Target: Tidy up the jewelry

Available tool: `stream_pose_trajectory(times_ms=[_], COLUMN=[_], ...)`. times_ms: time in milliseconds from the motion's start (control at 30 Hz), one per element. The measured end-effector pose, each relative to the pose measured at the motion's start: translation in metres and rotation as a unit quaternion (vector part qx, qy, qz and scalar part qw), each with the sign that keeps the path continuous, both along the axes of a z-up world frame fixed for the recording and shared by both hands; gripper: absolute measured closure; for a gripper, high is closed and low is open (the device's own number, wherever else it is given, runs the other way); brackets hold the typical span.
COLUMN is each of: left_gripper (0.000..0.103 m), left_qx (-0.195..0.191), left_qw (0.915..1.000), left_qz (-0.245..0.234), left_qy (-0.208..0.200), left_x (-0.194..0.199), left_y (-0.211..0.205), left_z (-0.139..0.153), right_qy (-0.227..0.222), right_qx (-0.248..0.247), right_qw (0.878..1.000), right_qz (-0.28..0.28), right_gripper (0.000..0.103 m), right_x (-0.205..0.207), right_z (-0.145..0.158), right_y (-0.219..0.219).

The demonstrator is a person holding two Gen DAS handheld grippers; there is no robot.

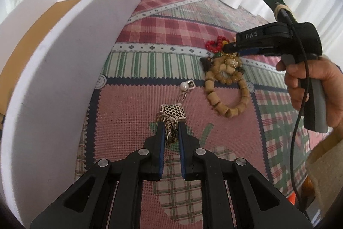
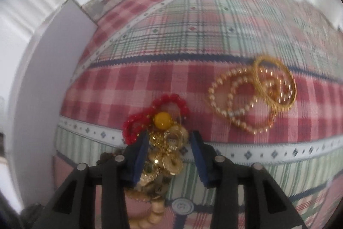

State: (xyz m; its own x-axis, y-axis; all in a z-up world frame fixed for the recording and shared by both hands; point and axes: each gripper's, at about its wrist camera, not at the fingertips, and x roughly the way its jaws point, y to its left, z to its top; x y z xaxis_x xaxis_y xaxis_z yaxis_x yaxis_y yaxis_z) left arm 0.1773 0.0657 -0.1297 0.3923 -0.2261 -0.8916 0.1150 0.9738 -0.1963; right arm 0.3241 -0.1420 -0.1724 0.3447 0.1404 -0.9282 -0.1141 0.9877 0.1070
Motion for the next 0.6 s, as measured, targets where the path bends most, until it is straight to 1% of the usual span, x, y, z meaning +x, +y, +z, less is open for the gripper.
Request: stream_pose_trajectory(times_ms=[67, 133, 167, 233, 400, 467, 600], left_gripper=[0.093, 0.093, 0.093, 0.093, 0.093, 0.093, 0.093], left_qx=[0.002, 0.001, 0.000, -0.002, -0.012, -0.019, -0.029], left_qw=[1.0000, 1.0000, 1.0000, 1.0000, 0.9998, 0.9995, 0.9992], left_qz=[-0.001, -0.002, -0.003, -0.006, -0.008, -0.007, 0.001], left_qy=[0.001, 0.000, -0.002, -0.006, -0.016, -0.023, -0.029], left_x=[0.000, -0.001, -0.001, -0.002, -0.005, -0.009, -0.013], left_y=[-0.001, -0.001, -0.002, -0.002, -0.005, -0.005, -0.003], left_z=[-0.001, 0.002, 0.004, 0.008, 0.023, 0.034, 0.056], right_qy=[-0.003, -0.010, -0.013, -0.020, -0.036, -0.046, -0.073], right_qx=[-0.009, 0.002, 0.012, 0.037, 0.046, 0.048, 0.047], right_qw=[1.000, 1.000, 1.000, 0.999, 0.998, 0.998, 0.996], right_qz=[0.008, 0.004, -0.003, -0.010, 0.006, 0.011, 0.026], right_gripper=[0.076, 0.085, 0.092, 0.093, 0.093, 0.093, 0.093], right_x=[0.002, 0.002, 0.001, -0.003, -0.019, -0.023, -0.039], right_z=[0.000, 0.005, 0.011, 0.022, 0.050, 0.062, 0.094], right_y=[0.003, -0.001, -0.006, -0.017, -0.033, -0.033, -0.035])
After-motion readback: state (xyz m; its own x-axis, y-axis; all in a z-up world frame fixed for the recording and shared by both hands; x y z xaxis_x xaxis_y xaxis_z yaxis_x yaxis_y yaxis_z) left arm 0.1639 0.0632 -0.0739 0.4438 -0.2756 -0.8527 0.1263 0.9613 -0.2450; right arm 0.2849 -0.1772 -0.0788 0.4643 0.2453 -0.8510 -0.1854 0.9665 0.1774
